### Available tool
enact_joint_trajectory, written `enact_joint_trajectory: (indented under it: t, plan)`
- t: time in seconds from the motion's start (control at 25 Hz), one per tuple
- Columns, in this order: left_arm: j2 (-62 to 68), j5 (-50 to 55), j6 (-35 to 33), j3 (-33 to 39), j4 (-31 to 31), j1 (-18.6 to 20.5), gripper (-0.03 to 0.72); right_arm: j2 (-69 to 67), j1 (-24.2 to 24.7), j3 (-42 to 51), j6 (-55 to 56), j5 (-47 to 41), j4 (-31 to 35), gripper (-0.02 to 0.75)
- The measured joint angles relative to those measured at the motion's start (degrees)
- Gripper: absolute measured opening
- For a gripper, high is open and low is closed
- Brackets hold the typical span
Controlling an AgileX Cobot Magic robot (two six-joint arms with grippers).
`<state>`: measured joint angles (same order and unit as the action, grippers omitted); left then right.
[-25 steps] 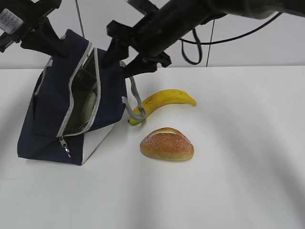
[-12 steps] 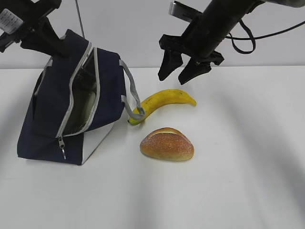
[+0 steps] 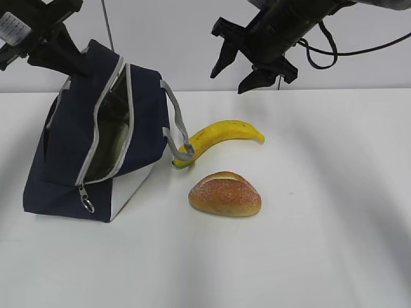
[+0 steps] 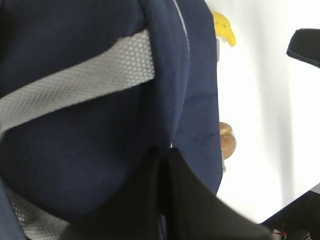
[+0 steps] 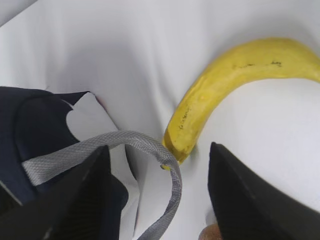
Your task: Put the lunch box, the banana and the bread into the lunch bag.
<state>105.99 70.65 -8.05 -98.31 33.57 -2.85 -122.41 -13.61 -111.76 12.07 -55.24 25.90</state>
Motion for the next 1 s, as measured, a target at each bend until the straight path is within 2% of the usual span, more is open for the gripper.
enact_joint_trajectory:
  t: [0.16, 0.44, 0.72, 1.0]
  plan:
    - [0.0, 0.0, 0.0, 0.0, -0.04, 0.0, 0.001, -0.71, -0.21, 0.0, 7.53, 0.84, -1.43, 0.458]
    - [0.0, 0.0, 0.0, 0.0, -0.04, 0.0, 0.001, -6.58, -3.1, 0.0, 14.51, 3.55, -3.56, 0.458]
    - [0.0, 0.0, 0.0, 0.0, -0.04, 0.0, 0.001, -9.47, -7.36, 0.0, 28.73, 7.1, -15.11, 0.458]
    - [0.0, 0.0, 0.0, 0.0, -0.04, 0.0, 0.001, -12.71, -7.67, -0.9, 31.16, 9.8, -15.46, 0.457]
